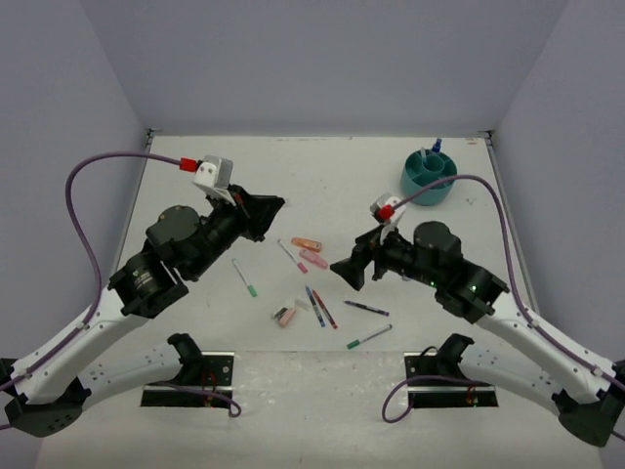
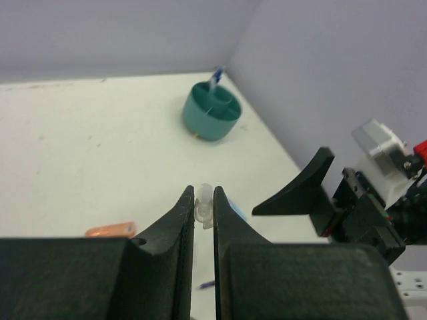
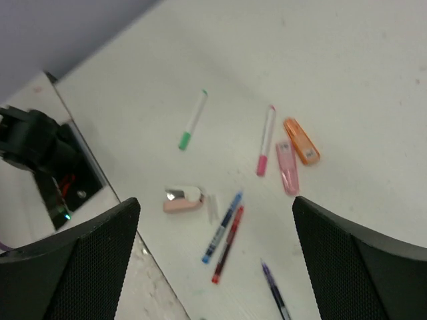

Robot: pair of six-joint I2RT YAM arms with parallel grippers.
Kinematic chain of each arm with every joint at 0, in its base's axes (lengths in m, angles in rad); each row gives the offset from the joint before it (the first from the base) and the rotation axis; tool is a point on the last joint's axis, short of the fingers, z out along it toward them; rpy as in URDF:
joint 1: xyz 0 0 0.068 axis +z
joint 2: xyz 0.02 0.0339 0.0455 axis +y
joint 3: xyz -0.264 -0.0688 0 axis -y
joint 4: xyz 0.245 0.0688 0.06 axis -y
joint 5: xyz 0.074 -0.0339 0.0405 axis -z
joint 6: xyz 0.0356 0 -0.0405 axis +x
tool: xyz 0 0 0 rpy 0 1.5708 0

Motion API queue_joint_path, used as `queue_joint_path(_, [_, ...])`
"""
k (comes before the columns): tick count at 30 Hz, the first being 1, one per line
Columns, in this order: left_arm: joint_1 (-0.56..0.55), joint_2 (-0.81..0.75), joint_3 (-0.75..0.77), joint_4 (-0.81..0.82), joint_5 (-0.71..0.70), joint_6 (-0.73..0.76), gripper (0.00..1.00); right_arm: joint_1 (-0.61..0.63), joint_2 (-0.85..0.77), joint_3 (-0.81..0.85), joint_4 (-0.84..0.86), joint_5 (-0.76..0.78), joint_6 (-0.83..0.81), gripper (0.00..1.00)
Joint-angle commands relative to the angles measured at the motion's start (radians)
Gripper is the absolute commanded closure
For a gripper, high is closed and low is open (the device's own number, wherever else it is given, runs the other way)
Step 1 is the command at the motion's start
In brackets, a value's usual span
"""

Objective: Sort the stationery into containers
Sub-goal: Pick up the pen from the center of the board.

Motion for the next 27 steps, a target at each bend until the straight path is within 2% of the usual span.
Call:
queue_joint_path(1, [0.012,0.003,0.043,-0.414,-0.197,0.042,1.0,0.02,0.292,0.222,-0.55,0.161,-0.138,0.05])
queue_joint_path(3, [0.013,-0.006,0.032,-0.452,-0.199,0.042,1.0,0.027,0.325,0.238,-0.591,0.18,-0.152,0.07])
queue_joint_path(6, [0.019,-0.053,-0.019,-0.446,-0.119,0.076,1.0,0.03,0.486,0.263,-0.639,0.225,-0.216,0.28])
queue_joint_path(9, [0.019,-0.08,-0.061,-0.425,-0.046,0.095,1.0,0.031,0.588,0.261,-0.661,0.266,-0.25,0.37])
queue_joint_path(11, [0.019,-0.094,-0.087,-0.426,-0.043,0.099,1.0,0.031,0.625,0.246,-0.666,0.267,-0.305,0.47])
queue_joint_path(22, [0.018,-0.113,-0.15,-0.442,-0.091,0.123,1.0,0.032,0.736,0.184,-0.593,0.195,-0.403,0.5])
queue_joint_path(27, [0.018,-0.117,-0.19,-0.418,-0.081,0.129,1.0,0.037,0.808,0.186,-0.572,0.178,-0.408,0.57])
